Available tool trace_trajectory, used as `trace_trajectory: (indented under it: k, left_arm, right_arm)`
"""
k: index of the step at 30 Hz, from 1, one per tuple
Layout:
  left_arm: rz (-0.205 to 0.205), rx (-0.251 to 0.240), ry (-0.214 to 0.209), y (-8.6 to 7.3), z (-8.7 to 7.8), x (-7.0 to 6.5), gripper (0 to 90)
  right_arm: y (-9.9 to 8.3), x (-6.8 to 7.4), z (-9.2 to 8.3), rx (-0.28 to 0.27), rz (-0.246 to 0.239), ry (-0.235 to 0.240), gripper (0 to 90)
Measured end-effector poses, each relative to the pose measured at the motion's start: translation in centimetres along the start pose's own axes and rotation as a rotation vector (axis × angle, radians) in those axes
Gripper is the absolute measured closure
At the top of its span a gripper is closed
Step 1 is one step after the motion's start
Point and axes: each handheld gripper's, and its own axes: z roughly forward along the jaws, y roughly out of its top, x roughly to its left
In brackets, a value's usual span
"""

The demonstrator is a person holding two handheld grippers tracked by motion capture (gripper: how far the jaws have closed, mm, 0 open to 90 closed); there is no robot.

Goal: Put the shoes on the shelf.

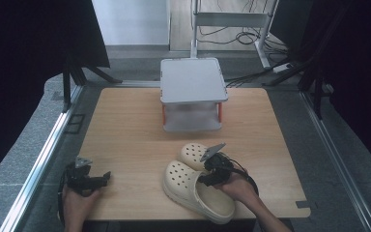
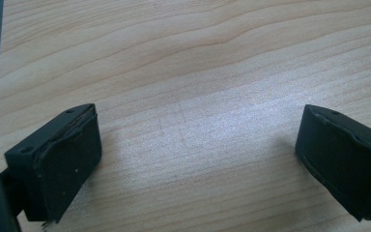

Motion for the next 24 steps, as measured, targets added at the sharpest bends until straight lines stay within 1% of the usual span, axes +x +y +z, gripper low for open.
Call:
trace_trajectory:
  k: [2,4,6,12,17,20,22,24]
  left_arm:
    - [0.000,0.000,0.000,0.0,0.0,0.0,2.5]
    - [0.000,0.000,0.000,0.0,0.0,0.0,2.5]
    - [0.001,0.000,0.000,0.0,0.0,0.0,2.5]
    - [0.004,0.002,0.000,0.0,0.0,0.0,2.5]
    - [0.003,0.002,-0.001,0.0,0.0,0.0,2.5]
    - [0.003,0.000,0.000,0.0,0.0,0.0,2.4]
    - [0.003,0.000,0.000,0.0,0.0,0.0,2.5]
    - [0.003,0.000,0.000,0.0,0.0,0.0,2.5]
  right_arm:
    - [0.0,-0.1,-0.1,0.009,0.007,0.014,59.4]
    - [0.1,0.1,-0.2,0.020,0.000,-0.003,63.7]
    - [0.2,0.1,-0.3,0.030,0.004,-0.008,64.4]
    - [0.3,0.1,-0.4,0.041,0.019,0.000,65.1]
    - [0.2,0.1,-0.6,0.047,0.031,0.022,65.3]
    - [0.3,0.1,-1.2,0.043,0.041,0.026,65.3]
    - [0.4,0.1,-1.9,0.032,0.051,0.021,65.3]
    - [0.5,0.1,-2.2,0.031,0.054,0.016,65.3]
